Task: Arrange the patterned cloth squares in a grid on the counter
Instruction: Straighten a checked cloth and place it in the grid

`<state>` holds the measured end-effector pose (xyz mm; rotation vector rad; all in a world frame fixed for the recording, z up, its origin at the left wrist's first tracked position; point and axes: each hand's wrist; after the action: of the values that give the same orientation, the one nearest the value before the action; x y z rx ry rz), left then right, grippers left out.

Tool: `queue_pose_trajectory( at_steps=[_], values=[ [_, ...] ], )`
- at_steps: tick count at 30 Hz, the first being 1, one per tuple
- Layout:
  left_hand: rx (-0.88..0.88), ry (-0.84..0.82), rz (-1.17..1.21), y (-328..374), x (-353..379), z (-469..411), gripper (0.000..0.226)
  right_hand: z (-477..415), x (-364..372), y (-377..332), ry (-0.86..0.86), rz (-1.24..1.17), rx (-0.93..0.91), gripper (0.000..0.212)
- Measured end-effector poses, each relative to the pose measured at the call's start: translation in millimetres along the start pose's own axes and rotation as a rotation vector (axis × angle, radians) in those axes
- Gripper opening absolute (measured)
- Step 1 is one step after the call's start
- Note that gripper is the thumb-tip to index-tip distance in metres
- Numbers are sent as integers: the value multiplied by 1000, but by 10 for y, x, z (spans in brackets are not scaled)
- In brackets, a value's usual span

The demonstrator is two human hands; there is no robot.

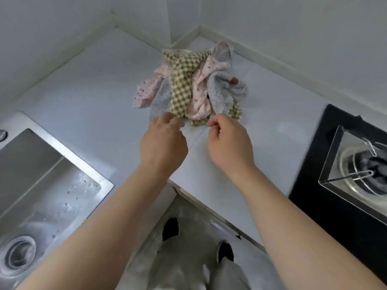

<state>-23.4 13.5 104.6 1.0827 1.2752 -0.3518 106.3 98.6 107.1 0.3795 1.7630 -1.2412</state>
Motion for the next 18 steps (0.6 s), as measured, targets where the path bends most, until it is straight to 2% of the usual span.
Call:
queue_pose_trajectory(
  at_steps=[5,8,10,15,18],
  values=[
    [238,174,-94,-323,554,-421,39,-443,477,69,152,12,-147,18],
    [356,335,-108,-452,806,-522,33,-596,617,102,224,56,-234,16],
    [411,434,-65,-519,901,-522,25,-638,637,110,267,101,-262,17],
    [540,603,142,-516,739,-494,28,-392,552,156,223,236,-203,20],
    [558,636,312,-351,460,-381,24,-33,469,154,238,221,-199,26]
  ],
)
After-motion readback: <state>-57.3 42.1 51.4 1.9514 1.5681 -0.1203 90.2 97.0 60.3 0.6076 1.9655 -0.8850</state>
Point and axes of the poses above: each hand's wrist, its own z-axis away from the middle knuckle, its own x-axis out of the palm, y = z × x, and after that the axes turned 5 degrees about z, right-handed
